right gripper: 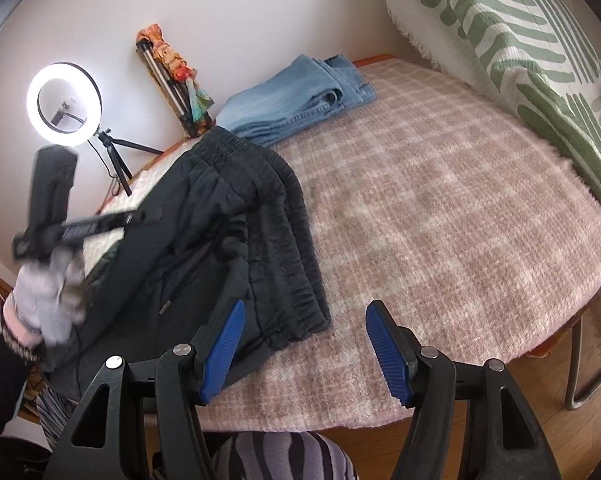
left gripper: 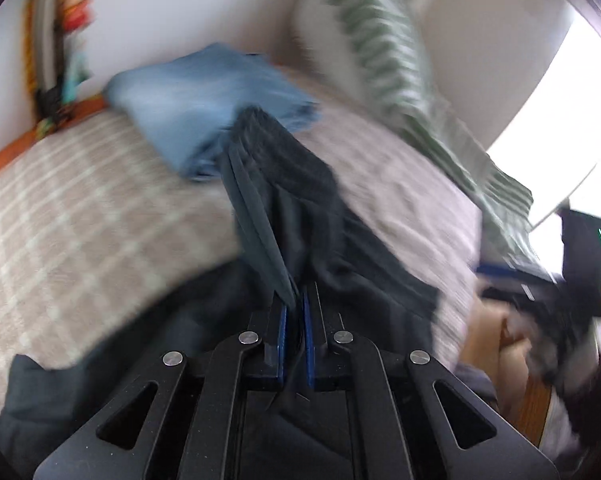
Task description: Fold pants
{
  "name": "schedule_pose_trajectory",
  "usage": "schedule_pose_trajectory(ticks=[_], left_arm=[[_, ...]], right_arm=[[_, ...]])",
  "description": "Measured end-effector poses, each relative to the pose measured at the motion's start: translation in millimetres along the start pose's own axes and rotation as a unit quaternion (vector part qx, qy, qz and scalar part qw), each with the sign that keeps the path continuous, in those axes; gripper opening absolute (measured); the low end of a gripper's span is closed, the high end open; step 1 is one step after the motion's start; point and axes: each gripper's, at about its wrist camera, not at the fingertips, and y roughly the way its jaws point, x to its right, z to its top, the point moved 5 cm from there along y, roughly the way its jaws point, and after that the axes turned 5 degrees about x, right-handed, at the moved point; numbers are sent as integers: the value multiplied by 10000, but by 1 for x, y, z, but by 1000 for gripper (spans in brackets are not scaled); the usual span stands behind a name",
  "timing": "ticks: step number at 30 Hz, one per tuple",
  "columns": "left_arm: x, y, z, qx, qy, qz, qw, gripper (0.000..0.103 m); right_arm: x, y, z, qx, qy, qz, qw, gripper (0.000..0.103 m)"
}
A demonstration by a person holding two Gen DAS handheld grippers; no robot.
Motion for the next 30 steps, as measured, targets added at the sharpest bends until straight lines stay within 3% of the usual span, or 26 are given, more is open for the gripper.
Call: schedule_pose_trajectory(ticks=[4,10,14,16,17,25,30], left_arm=[[41,0,-25,-194,448,-350,9982,5],[63,1,-58,-412,789,-315,9955,5],[54,-25,-61,-267,799,-33,9964,17],[42,-43,-69,-278,839,161,9960,36],[33,-54,-77,-332,883,324,9950,38],[-11,-94,-156,-961,942,1241,9831,46],[-38,-108,-184,-1019,934,1858,9728,46]], right_arm=[[-2,-3,12,99,415,400,9983,66],[-5,5,30,110,936,1104,9894,72],[-3,20,30,-84,858,905,9922,72],[-4,30,23,-295,691,694,9948,71],[-3,33,21,-373,659,693,9947,71],[-2,65,4,-838,382,376,9950,71],[-4,75,4,-1021,229,218,9943,71]])
